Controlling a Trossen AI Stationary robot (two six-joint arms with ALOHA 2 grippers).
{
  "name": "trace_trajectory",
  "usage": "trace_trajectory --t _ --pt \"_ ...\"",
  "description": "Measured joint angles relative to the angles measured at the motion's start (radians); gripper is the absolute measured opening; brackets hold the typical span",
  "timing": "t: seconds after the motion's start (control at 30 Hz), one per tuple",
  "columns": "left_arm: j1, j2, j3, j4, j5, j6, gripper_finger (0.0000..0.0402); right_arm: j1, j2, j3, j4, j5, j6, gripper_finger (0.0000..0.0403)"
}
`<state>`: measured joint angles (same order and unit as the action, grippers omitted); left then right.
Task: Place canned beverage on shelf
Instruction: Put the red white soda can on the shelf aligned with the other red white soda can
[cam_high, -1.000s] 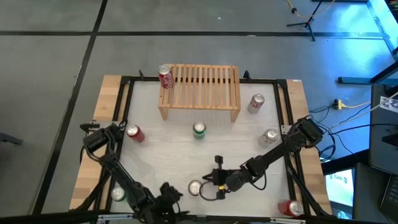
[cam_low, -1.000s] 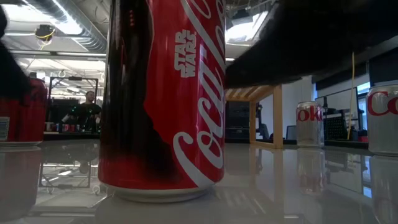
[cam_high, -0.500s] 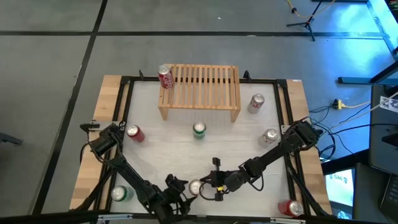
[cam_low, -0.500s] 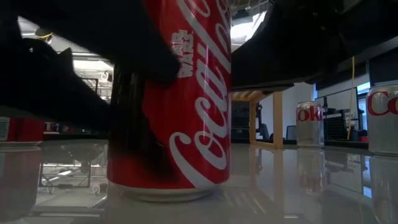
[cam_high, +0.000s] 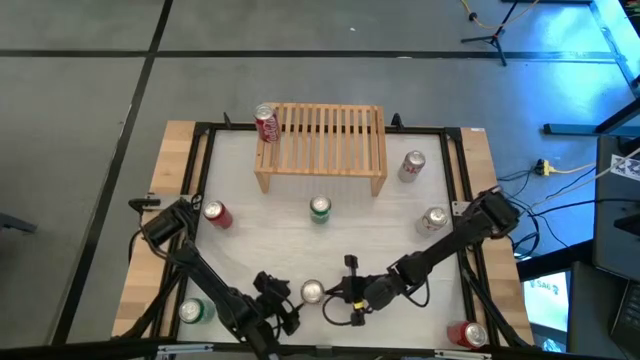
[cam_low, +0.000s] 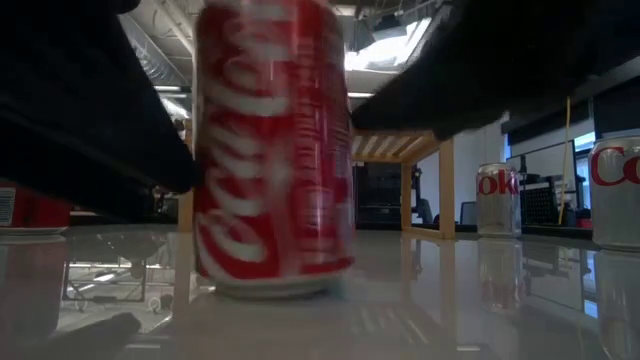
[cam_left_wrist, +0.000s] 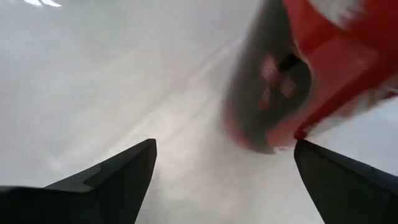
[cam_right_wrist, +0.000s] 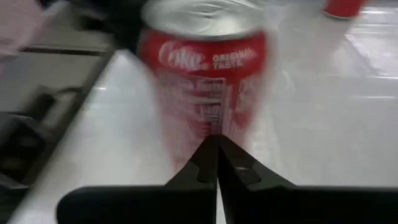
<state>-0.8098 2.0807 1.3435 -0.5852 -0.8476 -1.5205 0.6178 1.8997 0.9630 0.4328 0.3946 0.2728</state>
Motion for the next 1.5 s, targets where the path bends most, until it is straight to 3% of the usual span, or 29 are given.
trace_trajectory --t 0.13,0.4,0.67,0.77,0.93,1.23,1.5 --pt "-0.016 -0.057 -0.001 -0.072 -0.017 -0.024 0.0373 0.0 -0.06 0.001 -0.057 -0.073 0.004 0.0001" --pt "-0.032 -0.176 0.04 -0.024 0.059 0.242 0.0373 0.12 -0.171 -0.001 -0.294 -0.075 0.004 0.0001" --pt "0.008 -0.203 0.178 0.013 0.098 0.628 0.0373 0.301 -0.115 -0.04 -0.214 0.093 0.06 0.0001" --pt "0.061 -0.202 0.183 0.028 0.168 0.67 0.0373 0.338 -0.096 -0.043 -0.194 0.153 0.071 0.0001" --pt "0.138 -0.196 0.183 0.044 0.28 0.74 0.0373 0.344 -0.089 -0.043 -0.194 0.164 0.071 0.0001" --pt "0.176 -0.137 0.181 0.051 0.285 0.89 0.0373 0.344 -0.089 -0.043 -0.196 0.189 0.07 0.0001" --pt "0.192 -0.124 0.184 0.052 0.309 0.88 0.0373 0.344 -0.089 -0.043 -0.193 0.189 0.086 0.0001"
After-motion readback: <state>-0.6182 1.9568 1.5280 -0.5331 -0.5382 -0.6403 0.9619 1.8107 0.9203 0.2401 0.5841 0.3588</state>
